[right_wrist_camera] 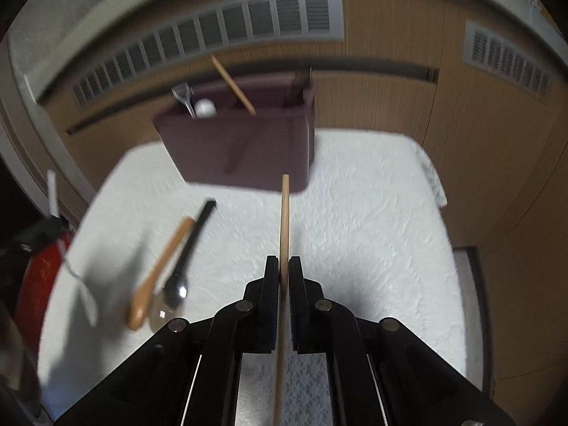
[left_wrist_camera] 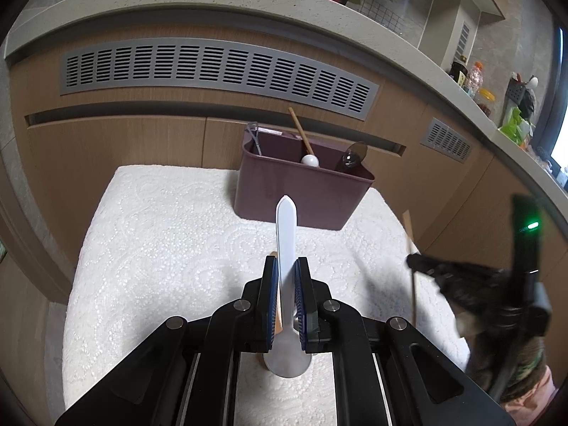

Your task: Organize utensils

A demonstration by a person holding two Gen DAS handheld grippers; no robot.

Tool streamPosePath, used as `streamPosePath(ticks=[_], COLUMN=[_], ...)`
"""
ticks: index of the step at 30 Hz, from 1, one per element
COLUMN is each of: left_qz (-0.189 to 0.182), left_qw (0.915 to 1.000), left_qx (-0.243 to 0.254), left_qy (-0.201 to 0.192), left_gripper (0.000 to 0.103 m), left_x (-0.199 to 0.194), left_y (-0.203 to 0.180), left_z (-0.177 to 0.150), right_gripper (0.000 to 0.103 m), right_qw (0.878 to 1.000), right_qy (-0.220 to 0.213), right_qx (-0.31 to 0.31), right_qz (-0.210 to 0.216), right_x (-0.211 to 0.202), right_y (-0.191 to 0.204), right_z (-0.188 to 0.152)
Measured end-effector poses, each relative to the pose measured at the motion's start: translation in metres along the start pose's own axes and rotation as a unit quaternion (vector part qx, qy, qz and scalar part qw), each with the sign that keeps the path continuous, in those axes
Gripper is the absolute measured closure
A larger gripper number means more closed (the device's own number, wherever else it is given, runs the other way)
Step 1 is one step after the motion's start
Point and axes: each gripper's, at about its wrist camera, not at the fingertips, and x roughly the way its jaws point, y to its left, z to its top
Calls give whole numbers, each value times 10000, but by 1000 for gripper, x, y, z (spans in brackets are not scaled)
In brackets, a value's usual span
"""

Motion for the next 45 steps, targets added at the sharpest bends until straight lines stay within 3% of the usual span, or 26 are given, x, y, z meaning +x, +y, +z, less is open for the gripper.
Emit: streamPosePath(ticks=[9, 13, 17, 23, 28, 36, 43, 45], left_qz=[-168, -247, -116, -216, -95, 75, 153, 27], left_qw=[9997, 9967, 9869, 9780, 9776, 9844, 9919, 9956], left_qx=[130, 400, 730, 678, 643, 574, 300, 175], left_qy=[-114, -663, -1432, -1960, -2002, -1664, -1229, -918], left_gripper=[93, 93, 93, 93, 93, 93, 92, 84], left_x=[-2, -23, -46, -40, -13, 48, 103, 122], left_y=[-14, -31, -50, -51, -42, -33, -11, -3], left_z=[22, 74, 132, 198, 210, 199, 181, 174], right_gripper=[98, 98, 98, 98, 98, 98, 98, 98], right_qw=[9976, 9914, 9775, 9666, 9653, 9729, 9839, 9877], right_qy=[-654, -1279, -2026, -2450, -2431, -2094, -1548, -1292], right_qx=[-7, -265, -558, -678, -837, -877, -767, -778], right_qz=[239, 120, -168, -313, -445, -442, -453, -406], right_x=[-39, -67, -103, -122, -104, -55, 2, 23], right_y=[7, 13, 23, 33, 42, 42, 34, 31], right_z=[26, 68, 127, 190, 207, 202, 191, 184])
